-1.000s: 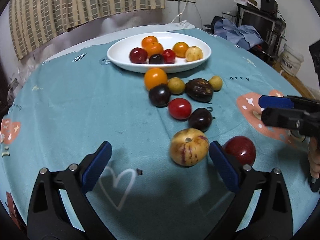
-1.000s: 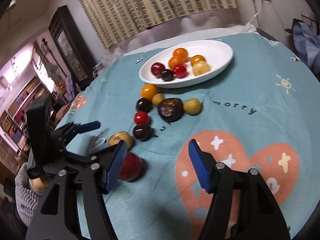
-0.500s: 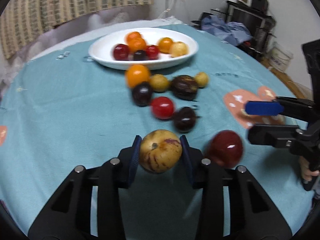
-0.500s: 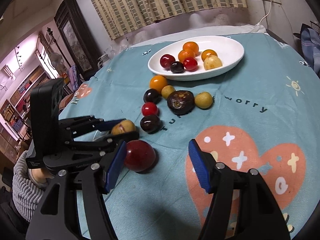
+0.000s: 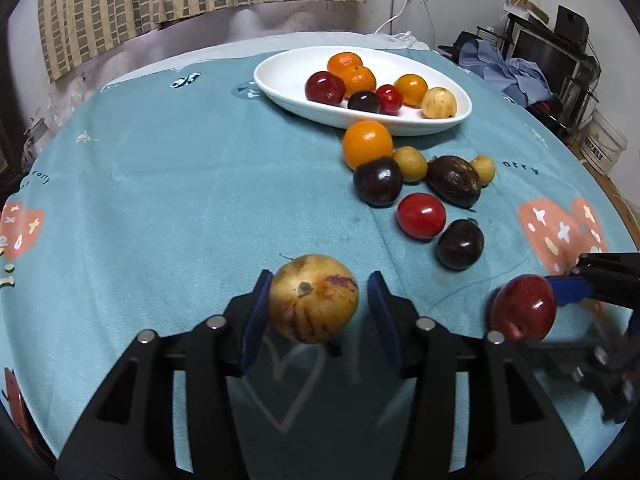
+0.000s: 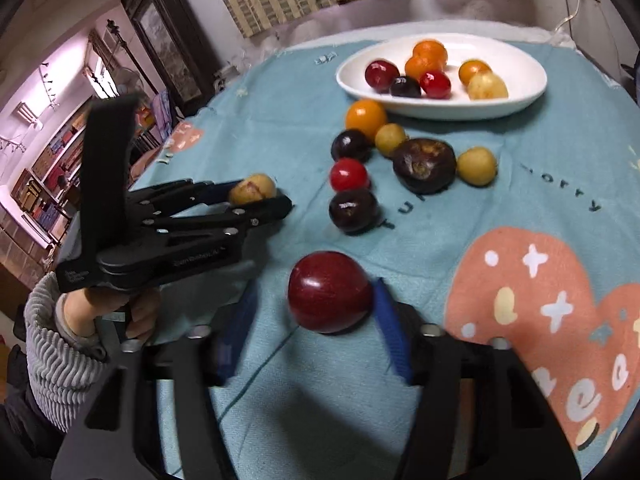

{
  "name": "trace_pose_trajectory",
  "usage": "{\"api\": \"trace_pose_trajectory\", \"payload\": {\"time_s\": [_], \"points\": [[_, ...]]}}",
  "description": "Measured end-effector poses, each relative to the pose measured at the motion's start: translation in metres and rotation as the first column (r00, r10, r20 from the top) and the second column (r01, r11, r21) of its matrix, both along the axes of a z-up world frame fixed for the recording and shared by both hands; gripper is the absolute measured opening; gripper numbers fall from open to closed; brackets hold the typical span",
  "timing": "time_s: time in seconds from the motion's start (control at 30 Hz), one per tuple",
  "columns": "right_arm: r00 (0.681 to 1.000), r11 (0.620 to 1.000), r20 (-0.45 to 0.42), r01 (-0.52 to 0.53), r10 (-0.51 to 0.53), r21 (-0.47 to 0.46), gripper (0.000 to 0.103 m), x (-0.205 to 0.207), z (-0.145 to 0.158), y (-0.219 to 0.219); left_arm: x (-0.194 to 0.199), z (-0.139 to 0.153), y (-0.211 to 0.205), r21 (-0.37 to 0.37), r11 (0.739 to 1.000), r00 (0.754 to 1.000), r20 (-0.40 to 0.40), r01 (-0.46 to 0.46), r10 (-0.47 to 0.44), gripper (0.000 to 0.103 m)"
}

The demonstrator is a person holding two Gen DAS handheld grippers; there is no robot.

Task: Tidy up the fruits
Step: 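Carry the pepino to the plate with the left gripper while the right carries the red plum there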

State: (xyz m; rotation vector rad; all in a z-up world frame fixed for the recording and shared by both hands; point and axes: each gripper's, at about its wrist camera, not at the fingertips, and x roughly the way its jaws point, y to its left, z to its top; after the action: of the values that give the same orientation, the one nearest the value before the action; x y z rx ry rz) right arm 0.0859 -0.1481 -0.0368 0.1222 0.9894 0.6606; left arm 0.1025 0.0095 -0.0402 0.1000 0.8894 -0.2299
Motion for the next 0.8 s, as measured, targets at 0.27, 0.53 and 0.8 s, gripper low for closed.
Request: {"api": "trace_pose_trajectory", "payload": {"time_s": [0.27, 0.53, 0.8], "points": [[1.0, 0.999, 0.005, 0.015, -0.015, 0.046, 0.041, 0.0, 0.002, -0.011, 0.001, 0.0, 0.001, -0.025, 1.0, 1.0, -0.008, 0.006, -0.007, 0.074], [0.998, 0.996, 0.018, 0.064, -0.065, 0.061, 0.041, -0.001, 0.006, -0.02, -0.003, 0.004, 0.005, -0.046, 0.999, 1.0, 0.02, -0.008, 0.008, 0.039], [0.961, 0.974, 0.158, 0.218, -0.226, 0.069, 0.041, 0.037, 0.052, -0.048, 0.03, 0.055, -0.014, -0.066, 0.998, 0.99, 0.139, 0.021, -0.012, 0.039]]}}
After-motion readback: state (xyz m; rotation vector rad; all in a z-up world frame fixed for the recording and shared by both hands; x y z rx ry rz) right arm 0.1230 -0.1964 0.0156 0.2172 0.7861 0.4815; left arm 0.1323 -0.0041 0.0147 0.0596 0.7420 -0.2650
